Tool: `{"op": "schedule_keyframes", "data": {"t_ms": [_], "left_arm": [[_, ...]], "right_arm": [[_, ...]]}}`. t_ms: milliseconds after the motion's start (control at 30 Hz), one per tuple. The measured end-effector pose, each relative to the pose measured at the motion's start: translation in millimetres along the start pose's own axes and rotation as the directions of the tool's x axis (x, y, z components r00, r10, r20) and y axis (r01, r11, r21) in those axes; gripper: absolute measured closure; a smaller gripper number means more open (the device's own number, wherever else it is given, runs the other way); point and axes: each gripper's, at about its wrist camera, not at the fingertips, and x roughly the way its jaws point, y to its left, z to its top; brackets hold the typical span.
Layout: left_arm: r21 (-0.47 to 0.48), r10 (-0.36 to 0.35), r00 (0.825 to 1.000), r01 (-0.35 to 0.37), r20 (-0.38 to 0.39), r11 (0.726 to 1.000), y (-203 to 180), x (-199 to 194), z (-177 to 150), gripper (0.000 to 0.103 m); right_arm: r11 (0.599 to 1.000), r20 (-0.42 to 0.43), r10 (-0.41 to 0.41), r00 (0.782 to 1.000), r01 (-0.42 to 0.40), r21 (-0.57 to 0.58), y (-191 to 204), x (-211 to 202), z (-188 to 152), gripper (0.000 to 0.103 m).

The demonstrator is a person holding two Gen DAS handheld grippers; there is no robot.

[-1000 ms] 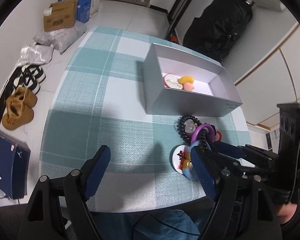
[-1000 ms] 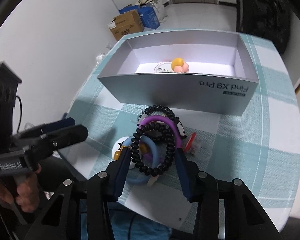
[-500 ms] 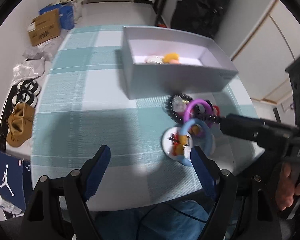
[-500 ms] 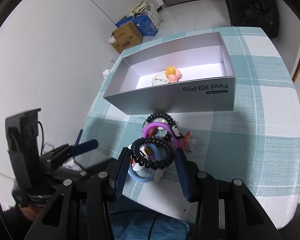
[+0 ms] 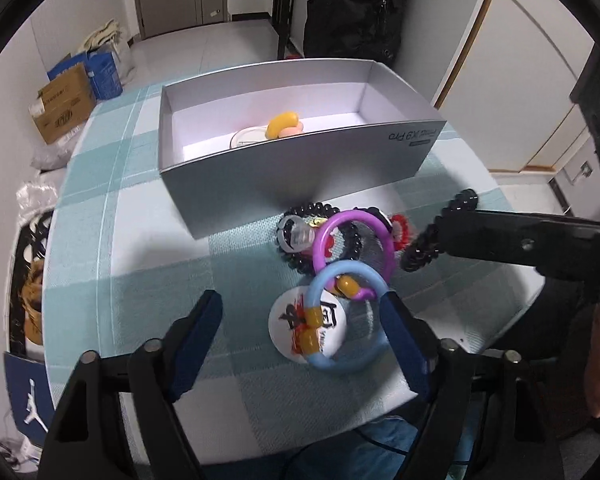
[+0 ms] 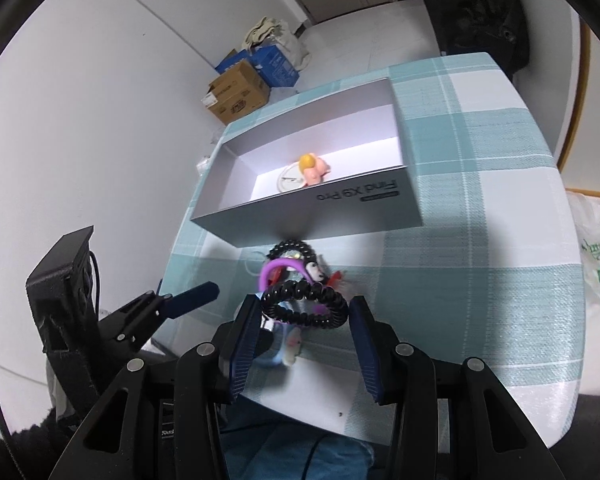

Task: Organize jewelry
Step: 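Grasp the black beaded bracelet with the right tool, then grasp the blue ring bracelet with the left tool and lift it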

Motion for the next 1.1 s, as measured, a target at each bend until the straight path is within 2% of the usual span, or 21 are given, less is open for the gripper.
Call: {"op": "schedule_keyframes", "data": {"t_ms": [33, 100, 167, 400, 567, 667, 733, 867, 1100], "left_arm": [[0.007, 0.004, 1.000, -0.004, -0.006, 1.000, -2, 2, 1, 0.047], [0.002, -0.007, 1.000, 0.007, -0.012, 1.000, -1, 3, 2, 0.050], [0.009, -0.024, 1.000, 0.024, -0.006, 1.000, -3, 1, 3, 0.058], [0.134, -0.032, 0.999, 0.031, 0.005, 0.991, -26, -5, 0, 0.097], [0.158, -0.022, 0.999, 0.017, 0.029, 0.987, -27, -14, -2, 0.097], [0.108, -0.046, 0.998, 0.041, 0.042, 0.993, -17, -22, 0, 0.097], [0.076, -0.064, 0.997, 0.060, 0.051, 0.995, -12, -25, 3, 0.097], [0.026, -0.073, 0.993, 0.071, 0.096, 0.997, -2, -36, 10, 0.097], [-0.055, -0.071, 0.984, 0.081, 0.166, 0.995, 13, -45, 25, 0.097]], "right_arm": [[1.000, 0.000, 0.000, 1.000, 0.000, 0.005, 0, 2, 1, 0.059], [1.000, 0.006, 0.002, 1.000, -0.002, 0.009, -2, 0, 1, 0.059], [1.000, 0.015, 0.006, 1.000, -0.006, 0.013, -3, -2, 3, 0.059], [0.999, 0.026, 0.017, 1.000, -0.018, 0.035, -7, -5, 6, 0.059], [1.000, 0.051, 0.020, 0.999, -0.021, 0.015, -3, -11, 5, 0.059], [1.000, 0.093, 0.021, 0.995, -0.021, 0.000, 0, -17, 8, 0.064], [1.000, 0.113, 0.025, 0.993, -0.026, 0.002, 0, -21, 9, 0.064], [1.000, 0.099, 0.014, 0.995, -0.015, 0.012, 0, -16, 11, 0.066], [0.991, 0.055, -0.123, 0.991, 0.125, -0.042, 0, -4, 9, 0.064]]}}
